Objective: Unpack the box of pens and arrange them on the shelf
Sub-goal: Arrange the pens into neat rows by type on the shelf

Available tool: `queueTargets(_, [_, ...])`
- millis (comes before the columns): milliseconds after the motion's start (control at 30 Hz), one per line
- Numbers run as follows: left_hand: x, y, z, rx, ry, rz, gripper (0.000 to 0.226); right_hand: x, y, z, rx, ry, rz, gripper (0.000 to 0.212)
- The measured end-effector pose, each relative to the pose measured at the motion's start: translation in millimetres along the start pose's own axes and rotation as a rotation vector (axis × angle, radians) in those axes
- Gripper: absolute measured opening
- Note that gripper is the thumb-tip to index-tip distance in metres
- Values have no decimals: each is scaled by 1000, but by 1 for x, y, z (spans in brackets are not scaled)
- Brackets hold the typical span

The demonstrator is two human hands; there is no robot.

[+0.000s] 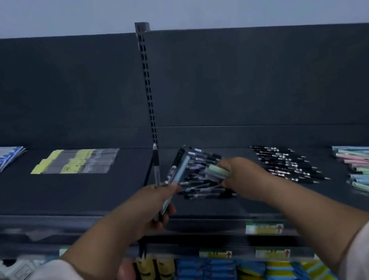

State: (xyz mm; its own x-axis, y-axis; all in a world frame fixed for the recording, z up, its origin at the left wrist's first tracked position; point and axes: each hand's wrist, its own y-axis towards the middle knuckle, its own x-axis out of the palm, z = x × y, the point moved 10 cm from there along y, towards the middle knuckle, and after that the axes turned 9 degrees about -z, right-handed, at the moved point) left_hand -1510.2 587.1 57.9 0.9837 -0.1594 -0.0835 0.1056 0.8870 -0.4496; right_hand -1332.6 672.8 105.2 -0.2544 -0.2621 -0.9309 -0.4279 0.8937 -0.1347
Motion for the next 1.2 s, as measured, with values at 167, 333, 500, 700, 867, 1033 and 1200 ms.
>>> queueTargets(167, [-11,53,7,-40,11,-74,31,22,52,3,22,-60,-87,20])
queueTargets(333, [-22,95,8,-85,16,-87,28,27,89,12,41,4,-125,24])
queueTargets(500, [-15,115,13,-88,10,-88,24,1,98,37,59,443,-34,14])
queueTargets(700, [17,130,37,-30,24,4,22,-4,95,75,97,1080,-132,10])
queueTargets(867, [72,136,53,-13,94,38,22,-21,70,124,79,1172,-244,10])
queueTargets(1033, [156,152,85,55,22,9,26,-59,43,204,76,1082,-195,5])
queueTargets(1200, [240,183,110,95,-123,-17,24,-88,7,310,178,1066,-110,4])
